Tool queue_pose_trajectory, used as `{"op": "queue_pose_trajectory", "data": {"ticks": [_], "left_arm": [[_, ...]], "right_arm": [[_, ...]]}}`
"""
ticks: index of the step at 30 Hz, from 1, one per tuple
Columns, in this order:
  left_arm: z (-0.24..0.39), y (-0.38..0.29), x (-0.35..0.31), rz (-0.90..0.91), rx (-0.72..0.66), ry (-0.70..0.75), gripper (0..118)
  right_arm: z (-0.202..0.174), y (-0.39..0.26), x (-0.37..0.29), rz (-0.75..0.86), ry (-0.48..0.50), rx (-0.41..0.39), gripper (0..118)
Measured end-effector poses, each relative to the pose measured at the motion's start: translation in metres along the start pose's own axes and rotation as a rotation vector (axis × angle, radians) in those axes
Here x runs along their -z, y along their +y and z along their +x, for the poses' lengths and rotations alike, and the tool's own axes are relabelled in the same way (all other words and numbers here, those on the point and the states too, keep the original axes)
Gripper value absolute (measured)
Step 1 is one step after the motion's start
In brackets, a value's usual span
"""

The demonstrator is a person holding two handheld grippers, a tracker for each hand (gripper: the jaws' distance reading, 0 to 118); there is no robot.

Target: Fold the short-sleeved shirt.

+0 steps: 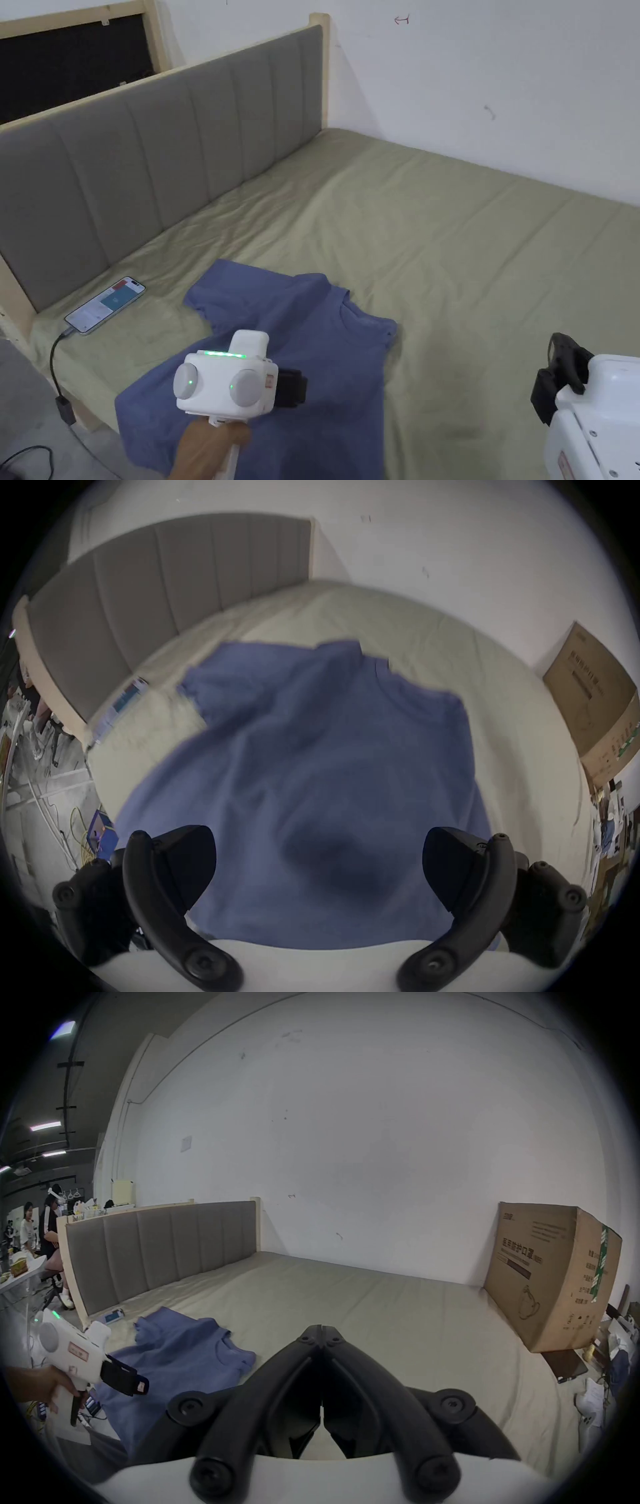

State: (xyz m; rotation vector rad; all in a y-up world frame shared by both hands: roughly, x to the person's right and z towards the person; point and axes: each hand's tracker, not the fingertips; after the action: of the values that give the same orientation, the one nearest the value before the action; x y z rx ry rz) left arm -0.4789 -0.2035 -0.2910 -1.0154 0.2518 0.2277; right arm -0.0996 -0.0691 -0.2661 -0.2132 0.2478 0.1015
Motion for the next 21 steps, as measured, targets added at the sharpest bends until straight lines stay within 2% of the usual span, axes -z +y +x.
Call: {"op": "queue_pose_trajectory", "data": {"ticks": [2, 3, 4, 7, 8, 12, 13, 17, 21], "left_arm": [[0.005, -0.007, 0.017, -0.044, 0.008, -0.007, 103], [0.009, -0.01, 0.023, -0.078, 0.018, 0.008, 86], [0.012, -0.013, 0.029, -0.098, 0.03, 0.016, 78], [0.022, -0.023, 0.03, -0.06, 0.072, 0.06, 77], [0.023, -0.022, 0.027, -0.07, 0.066, 0.052, 71], [0.023, -0.019, 0.019, -0.052, 0.079, 0.027, 12], [0.021, -0.018, 0.014, -0.051, 0.068, 0.008, 6], [0.021, -0.007, -0.029, 0.051, -0.015, -0.11, 6], [0.043, 0.019, -0.077, 0.134, -0.03, -0.24, 6]], "right_arm": [[0.008, -0.005, 0.0, -0.014, -0.018, 0.0, 0], [0.012, -0.007, 0.0, -0.022, -0.025, 0.002, 0], [0.015, -0.009, 0.0, -0.031, -0.031, 0.005, 0], [0.024, -0.015, -0.002, -0.047, -0.048, 0.014, 0], [0.026, -0.016, -0.003, -0.051, -0.052, 0.014, 0], [0.036, -0.018, -0.008, -0.056, -0.063, 0.025, 0], [0.038, -0.017, -0.01, -0.053, -0.064, 0.029, 0], [0.049, -0.012, -0.021, -0.027, -0.074, 0.042, 0], [0.062, -0.006, -0.034, 0.001, -0.089, 0.053, 0]]}}
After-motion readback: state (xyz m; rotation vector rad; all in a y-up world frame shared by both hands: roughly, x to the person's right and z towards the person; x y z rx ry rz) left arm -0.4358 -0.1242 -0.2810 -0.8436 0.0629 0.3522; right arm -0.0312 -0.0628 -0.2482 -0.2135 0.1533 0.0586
